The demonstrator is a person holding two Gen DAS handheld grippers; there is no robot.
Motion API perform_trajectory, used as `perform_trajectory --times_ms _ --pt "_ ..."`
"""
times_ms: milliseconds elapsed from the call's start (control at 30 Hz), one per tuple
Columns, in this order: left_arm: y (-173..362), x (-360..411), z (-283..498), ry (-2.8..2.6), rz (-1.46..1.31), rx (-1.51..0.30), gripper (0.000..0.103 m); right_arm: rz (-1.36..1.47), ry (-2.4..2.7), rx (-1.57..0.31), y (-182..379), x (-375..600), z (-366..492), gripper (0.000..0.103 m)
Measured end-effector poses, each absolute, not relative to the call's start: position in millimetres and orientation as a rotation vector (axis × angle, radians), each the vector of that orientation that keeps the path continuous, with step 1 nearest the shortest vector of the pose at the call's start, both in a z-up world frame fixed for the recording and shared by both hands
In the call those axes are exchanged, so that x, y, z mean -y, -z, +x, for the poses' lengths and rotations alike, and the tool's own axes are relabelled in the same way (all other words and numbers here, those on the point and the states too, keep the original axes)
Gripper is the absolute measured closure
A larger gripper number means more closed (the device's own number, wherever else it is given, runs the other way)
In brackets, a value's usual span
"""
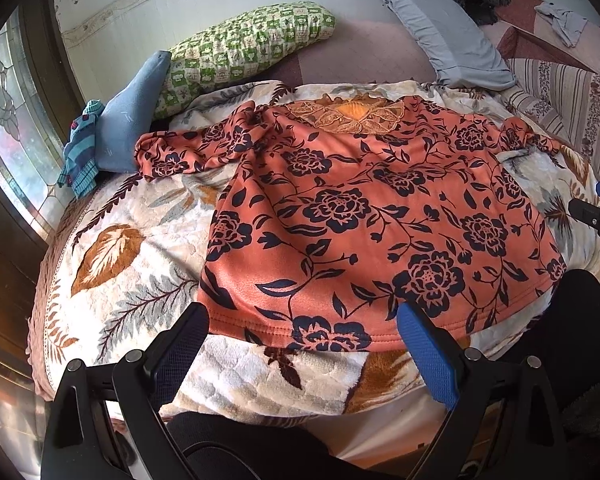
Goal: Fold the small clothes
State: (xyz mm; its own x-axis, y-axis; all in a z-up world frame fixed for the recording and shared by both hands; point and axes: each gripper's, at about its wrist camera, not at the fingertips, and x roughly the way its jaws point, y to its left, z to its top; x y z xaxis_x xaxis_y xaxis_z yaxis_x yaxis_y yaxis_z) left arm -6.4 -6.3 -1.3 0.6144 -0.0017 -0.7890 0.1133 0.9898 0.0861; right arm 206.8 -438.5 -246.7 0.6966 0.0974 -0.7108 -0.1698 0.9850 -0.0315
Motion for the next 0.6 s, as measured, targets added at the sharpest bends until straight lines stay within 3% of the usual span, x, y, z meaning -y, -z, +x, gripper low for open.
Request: perform_trajectory --times_ms 600 --pt "13 12 8 0.094 0.098 -0.939 0.008 -0.106 -0.142 -0.807 252 435 215 0.001"
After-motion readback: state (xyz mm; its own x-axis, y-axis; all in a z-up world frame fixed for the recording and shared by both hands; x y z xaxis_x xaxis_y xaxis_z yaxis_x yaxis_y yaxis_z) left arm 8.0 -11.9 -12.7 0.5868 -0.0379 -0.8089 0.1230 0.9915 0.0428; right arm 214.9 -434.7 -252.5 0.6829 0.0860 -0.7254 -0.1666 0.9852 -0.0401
